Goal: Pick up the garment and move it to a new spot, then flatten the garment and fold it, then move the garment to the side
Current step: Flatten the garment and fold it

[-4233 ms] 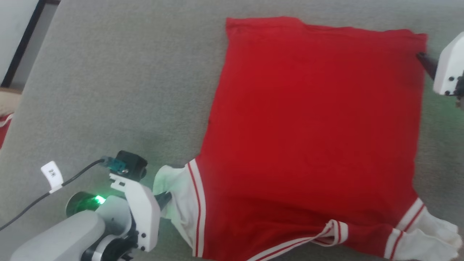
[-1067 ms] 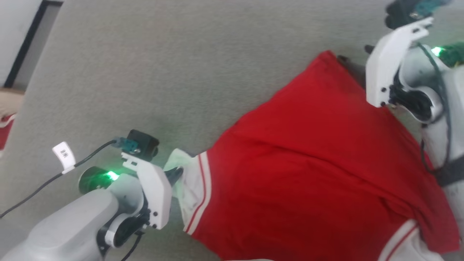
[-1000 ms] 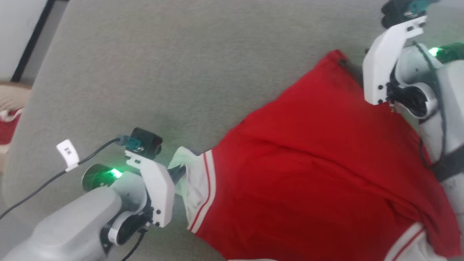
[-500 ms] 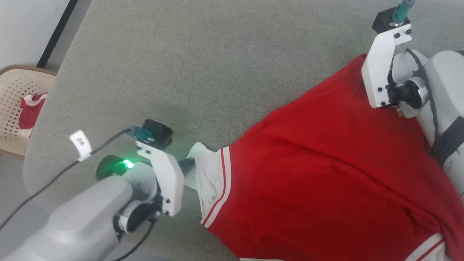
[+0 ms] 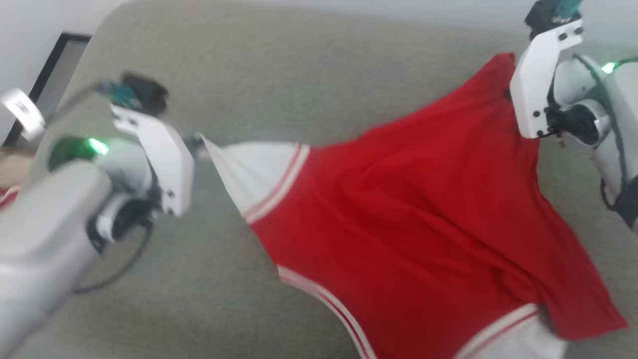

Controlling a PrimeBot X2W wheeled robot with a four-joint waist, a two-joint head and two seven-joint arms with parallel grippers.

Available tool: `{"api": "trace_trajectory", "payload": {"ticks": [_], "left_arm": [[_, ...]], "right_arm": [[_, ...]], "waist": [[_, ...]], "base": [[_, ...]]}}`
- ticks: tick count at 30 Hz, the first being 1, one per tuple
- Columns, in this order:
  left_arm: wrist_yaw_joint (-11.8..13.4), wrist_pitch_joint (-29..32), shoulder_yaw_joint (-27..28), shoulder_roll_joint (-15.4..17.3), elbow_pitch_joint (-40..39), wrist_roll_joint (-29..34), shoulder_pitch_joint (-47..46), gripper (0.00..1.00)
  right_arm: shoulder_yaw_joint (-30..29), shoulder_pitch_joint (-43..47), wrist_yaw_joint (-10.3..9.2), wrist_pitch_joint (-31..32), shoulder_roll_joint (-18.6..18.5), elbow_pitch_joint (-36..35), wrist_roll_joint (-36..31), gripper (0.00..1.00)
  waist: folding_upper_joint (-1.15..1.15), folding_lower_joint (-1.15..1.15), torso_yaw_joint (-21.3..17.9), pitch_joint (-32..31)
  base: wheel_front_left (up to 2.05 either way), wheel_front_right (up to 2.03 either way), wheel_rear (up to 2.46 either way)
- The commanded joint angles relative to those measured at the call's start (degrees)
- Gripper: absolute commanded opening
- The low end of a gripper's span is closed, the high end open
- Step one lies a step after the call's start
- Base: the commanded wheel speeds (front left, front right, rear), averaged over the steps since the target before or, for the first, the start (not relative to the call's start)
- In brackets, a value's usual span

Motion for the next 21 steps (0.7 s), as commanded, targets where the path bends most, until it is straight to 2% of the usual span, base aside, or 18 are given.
{"api": "trace_trajectory", "payload": {"ticks": [1, 5, 12, 16, 21], "left_arm": [[0.4, 0.4, 0.5, 0.6, 0.1, 0.5, -1.4, 0.0], [-0.4, 2.3, 1.4, 2.3, 1.3, 2.5, -7.2, 0.0], [-2.4, 5.3, 2.1, 2.9, 6.1, 4.7, -16.1, 0.0], [-3.8, 5.9, 2.0, 2.0, 9.8, 5.6, -19.6, 0.0], [-5.1, 3.1, 2.0, -0.2, 15.2, 8.2, -24.5, 0.0]], "right_arm": [[0.2, -0.4, 0.01, -0.6, -0.3, -0.6, 0.5, 0.0], [0.9, -1.1, 0.01, -2.2, -2.1, -3.4, 1.8, 0.0], [1.1, -1.7, 0.01, -3.0, -4.7, -8.6, 2.3, 0.0], [0.3, -2.0, 0.01, -3.5, -5.2, -10.6, 1.1, 0.0], [-1.5, -3.6, 0.01, -5.9, -3.8, -9.6, -1.4, 0.0]], "waist": [[0.0, 0.0, -2.4, -2.4], [0.0, 0.0, -5.1, -5.5], [0.0, 0.0, -8.8, -10.7], [0.0, 0.0, -10.4, -12.4], [0.0, 0.0, -12.0, -11.6]], "base": [[0.0, 0.0, 0.0], [0.0, 0.0, 0.0], [0.0, 0.0, 0.0], [0.0, 0.0, 0.0], [0.0, 0.0, 0.0]]}}
